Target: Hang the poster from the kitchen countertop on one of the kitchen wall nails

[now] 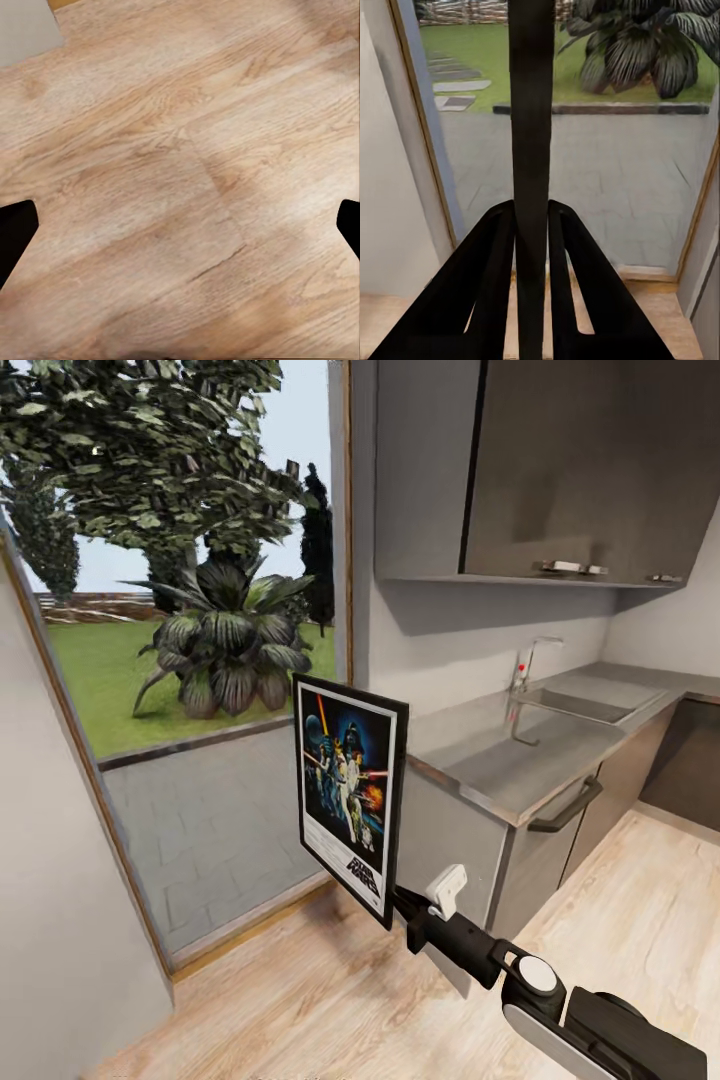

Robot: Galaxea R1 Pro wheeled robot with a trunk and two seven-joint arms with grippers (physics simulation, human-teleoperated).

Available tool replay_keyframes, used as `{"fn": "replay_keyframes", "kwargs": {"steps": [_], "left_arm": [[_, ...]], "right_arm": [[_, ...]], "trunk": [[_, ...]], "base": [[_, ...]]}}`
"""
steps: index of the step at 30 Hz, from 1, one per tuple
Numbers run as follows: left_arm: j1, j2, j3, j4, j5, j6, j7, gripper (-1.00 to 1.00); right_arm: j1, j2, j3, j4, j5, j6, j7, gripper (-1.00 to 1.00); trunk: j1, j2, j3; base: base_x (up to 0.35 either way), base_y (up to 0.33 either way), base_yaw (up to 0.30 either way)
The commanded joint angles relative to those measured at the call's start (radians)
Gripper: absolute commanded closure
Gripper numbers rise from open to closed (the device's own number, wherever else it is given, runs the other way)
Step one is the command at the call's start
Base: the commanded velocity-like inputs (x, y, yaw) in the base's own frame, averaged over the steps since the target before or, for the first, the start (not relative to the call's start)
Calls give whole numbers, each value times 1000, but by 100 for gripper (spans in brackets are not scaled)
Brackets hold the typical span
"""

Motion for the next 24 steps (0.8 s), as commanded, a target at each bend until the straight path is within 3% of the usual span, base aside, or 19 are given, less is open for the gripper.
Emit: {"fn": "replay_keyframes", "kwargs": {"steps": [1,10,24], "left_arm": [[0,-1,4,-1,0,-1,-7,-100],[0,-1,4,-1,-1,-1,-7,-100],[0,-1,4,-1,0,0,-7,-100]], "right_arm": [[-2,0,4,0,-13,-1,1,100],[-2,1,-11,0,-13,32,3,100],[-2,1,-15,-2,-15,39,3,100]], "trunk": [[0,-1,-1],[0,-1,-3],[-8,13,-17]], "base": [[-140,-5,281],[-251,-1,117],[-32,0,5]]}}
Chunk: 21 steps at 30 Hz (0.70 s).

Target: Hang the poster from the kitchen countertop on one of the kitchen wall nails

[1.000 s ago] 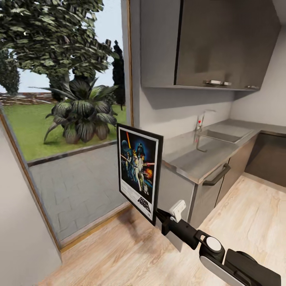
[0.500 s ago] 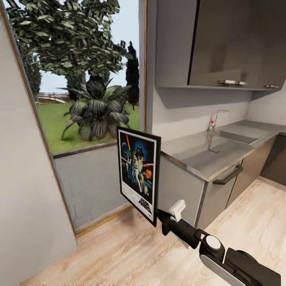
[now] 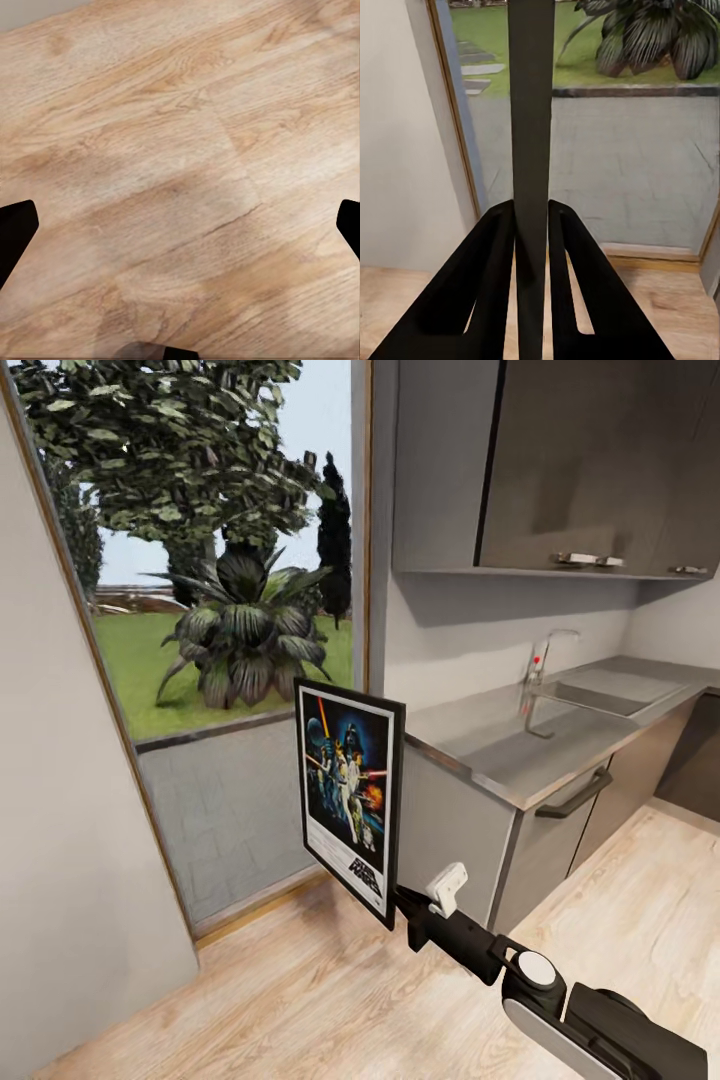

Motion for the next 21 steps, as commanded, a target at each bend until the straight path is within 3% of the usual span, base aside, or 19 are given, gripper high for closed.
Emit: {"fn": "replay_keyframes", "kwargs": {"steps": [1,21], "left_arm": [[0,-1,4,-1,0,-1,-7,-100],[0,-1,2,-1,0,-1,-7,-100]], "right_arm": [[-2,0,5,-1,-13,-7,1,100],[-2,-1,4,-1,-13,-8,1,100]], "trunk": [[-4,7,2],[-81,147,63]], "base": [[0,0,0],[0,0,0]]}}
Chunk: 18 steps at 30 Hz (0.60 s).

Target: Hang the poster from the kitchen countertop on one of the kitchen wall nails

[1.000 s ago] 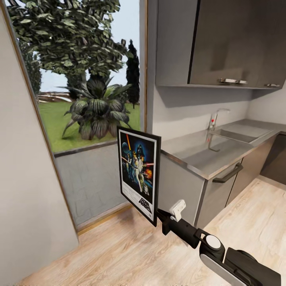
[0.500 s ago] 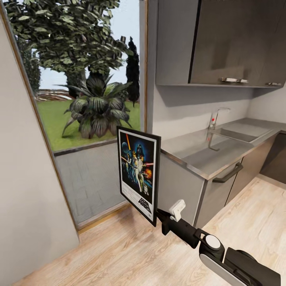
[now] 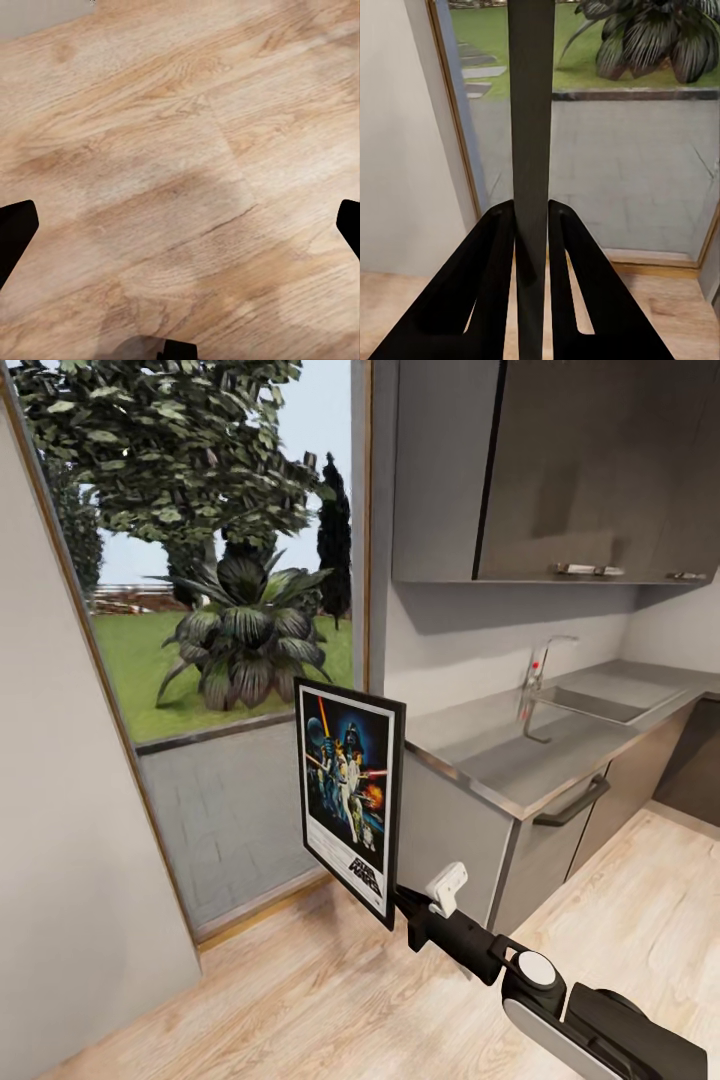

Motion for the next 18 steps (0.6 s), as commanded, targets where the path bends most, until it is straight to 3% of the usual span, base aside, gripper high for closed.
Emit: {"fn": "replay_keyframes", "kwargs": {"steps": [1,18], "left_arm": [[0,-1,4,-1,0,-1,-7,-100],[0,-1,4,-1,0,-1,-7,-100]], "right_arm": [[-2,-1,4,0,-13,-7,2,100],[-2,-1,-2,-4,-13,-7,1,100]], "trunk": [[-4,7,2],[-69,126,47]], "base": [[0,0,0],[0,0,0]]}}
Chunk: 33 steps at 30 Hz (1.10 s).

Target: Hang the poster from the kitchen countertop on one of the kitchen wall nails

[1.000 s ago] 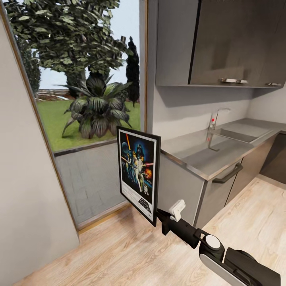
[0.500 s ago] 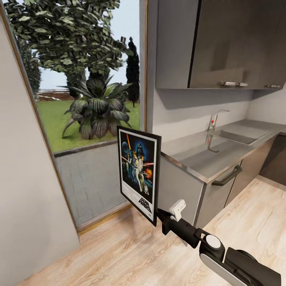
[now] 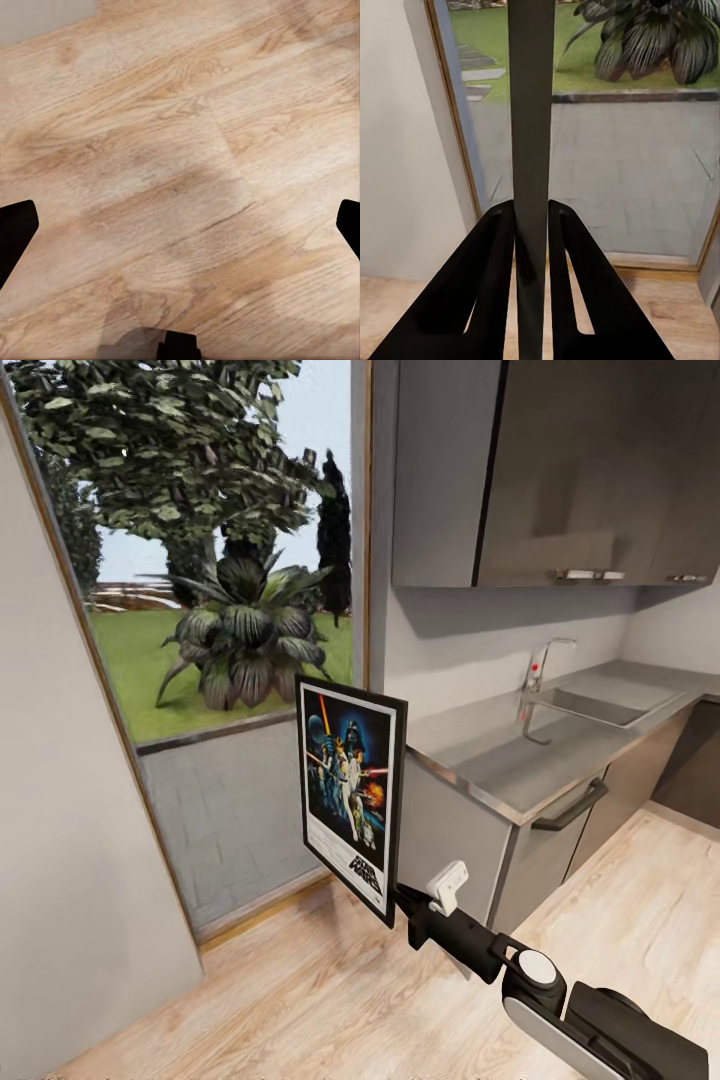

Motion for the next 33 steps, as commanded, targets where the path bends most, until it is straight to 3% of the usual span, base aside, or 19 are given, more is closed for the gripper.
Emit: {"fn": "replay_keyframes", "kwargs": {"steps": [1,33], "left_arm": [[0,-1,4,-1,0,-1,-7,-100],[0,-1,4,-1,0,-1,-7,-100]], "right_arm": [[-2,-1,4,0,-13,-6,2,100],[-2,-1,4,0,-13,-6,1,100]], "trunk": [[-4,7,1],[-127,231,49]], "base": [[0,0,0],[0,0,0]]}}
